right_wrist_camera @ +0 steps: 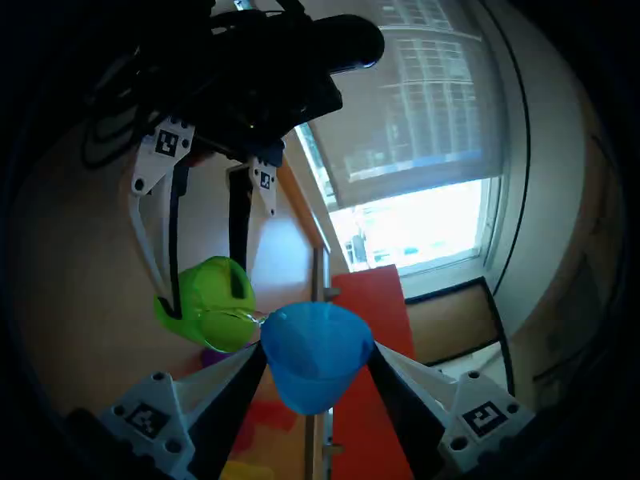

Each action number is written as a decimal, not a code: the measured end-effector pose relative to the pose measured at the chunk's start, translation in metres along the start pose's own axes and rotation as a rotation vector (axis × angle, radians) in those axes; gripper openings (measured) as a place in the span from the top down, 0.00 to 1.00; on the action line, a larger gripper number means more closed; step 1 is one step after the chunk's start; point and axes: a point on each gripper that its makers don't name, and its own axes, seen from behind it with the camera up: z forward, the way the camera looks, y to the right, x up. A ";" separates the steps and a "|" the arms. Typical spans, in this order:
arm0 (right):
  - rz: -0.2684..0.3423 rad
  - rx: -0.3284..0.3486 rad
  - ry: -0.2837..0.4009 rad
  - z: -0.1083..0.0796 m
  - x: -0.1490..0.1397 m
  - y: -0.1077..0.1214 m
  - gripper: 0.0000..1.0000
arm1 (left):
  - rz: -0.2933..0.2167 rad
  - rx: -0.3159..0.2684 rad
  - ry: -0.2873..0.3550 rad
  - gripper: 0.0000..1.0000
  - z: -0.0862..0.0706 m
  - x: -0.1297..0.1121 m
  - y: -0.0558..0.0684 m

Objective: Pour water

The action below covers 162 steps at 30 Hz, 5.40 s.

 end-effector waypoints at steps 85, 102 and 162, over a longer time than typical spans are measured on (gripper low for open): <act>-0.305 -0.048 -0.016 -0.004 0.006 -0.007 0.09 | -0.007 -0.008 0.002 0.14 0.003 -0.002 0.004; -0.356 -0.047 -0.014 -0.004 0.007 -0.011 0.09 | -0.006 -0.009 0.003 0.14 0.005 -0.002 0.006; 0.799 -0.052 0.012 -0.025 -0.027 -0.026 0.09 | 0.010 0.011 -0.017 0.14 -0.003 0.005 -0.003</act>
